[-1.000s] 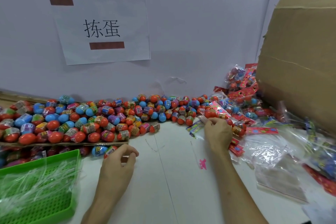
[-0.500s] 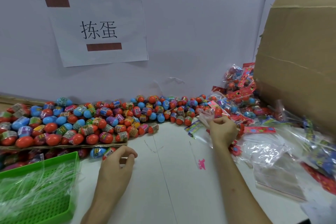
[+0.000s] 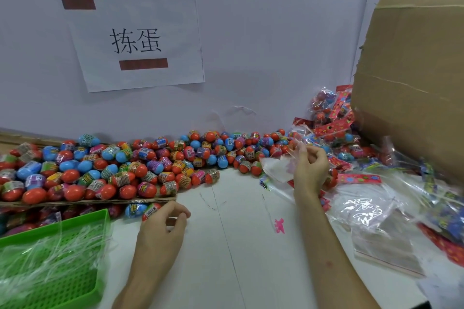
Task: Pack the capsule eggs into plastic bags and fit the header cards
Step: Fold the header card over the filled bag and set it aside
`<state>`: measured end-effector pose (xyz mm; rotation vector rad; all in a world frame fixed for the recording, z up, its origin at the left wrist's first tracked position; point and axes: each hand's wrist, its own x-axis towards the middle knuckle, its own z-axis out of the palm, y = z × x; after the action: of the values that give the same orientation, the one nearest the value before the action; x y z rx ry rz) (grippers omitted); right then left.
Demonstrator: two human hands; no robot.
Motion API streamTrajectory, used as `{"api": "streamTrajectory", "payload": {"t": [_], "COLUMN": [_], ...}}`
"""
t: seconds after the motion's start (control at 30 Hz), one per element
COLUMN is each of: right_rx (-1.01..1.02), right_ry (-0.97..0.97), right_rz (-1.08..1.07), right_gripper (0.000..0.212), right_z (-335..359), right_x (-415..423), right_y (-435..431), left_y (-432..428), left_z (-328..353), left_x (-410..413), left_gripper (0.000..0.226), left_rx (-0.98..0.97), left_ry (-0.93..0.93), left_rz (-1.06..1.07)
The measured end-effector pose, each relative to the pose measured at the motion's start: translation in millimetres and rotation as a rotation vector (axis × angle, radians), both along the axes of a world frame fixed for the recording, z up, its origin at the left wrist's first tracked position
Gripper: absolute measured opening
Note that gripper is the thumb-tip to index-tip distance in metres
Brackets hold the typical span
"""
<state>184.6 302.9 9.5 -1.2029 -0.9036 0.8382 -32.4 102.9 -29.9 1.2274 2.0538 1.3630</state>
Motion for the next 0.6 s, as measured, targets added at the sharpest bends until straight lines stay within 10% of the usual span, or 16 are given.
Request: {"api": "streamTrajectory", "payload": {"t": [0.47, 0.6], "right_rx": [0.138, -0.009], "right_ry": [0.680, 0.693], "right_rz": [0.835, 1.105], "right_gripper": [0.023, 0.015], "right_z": [20, 20], "right_x": [-9, -36], "right_y": [-8, -31], "left_y": [-2, -1], "left_z": [7, 14], "left_x": [2, 3], "left_gripper": [0.013, 0.029], "left_rx": [0.003, 0.023], "left_ry": [-0.027, -0.365], "left_rz": [-0.027, -0.231]}}
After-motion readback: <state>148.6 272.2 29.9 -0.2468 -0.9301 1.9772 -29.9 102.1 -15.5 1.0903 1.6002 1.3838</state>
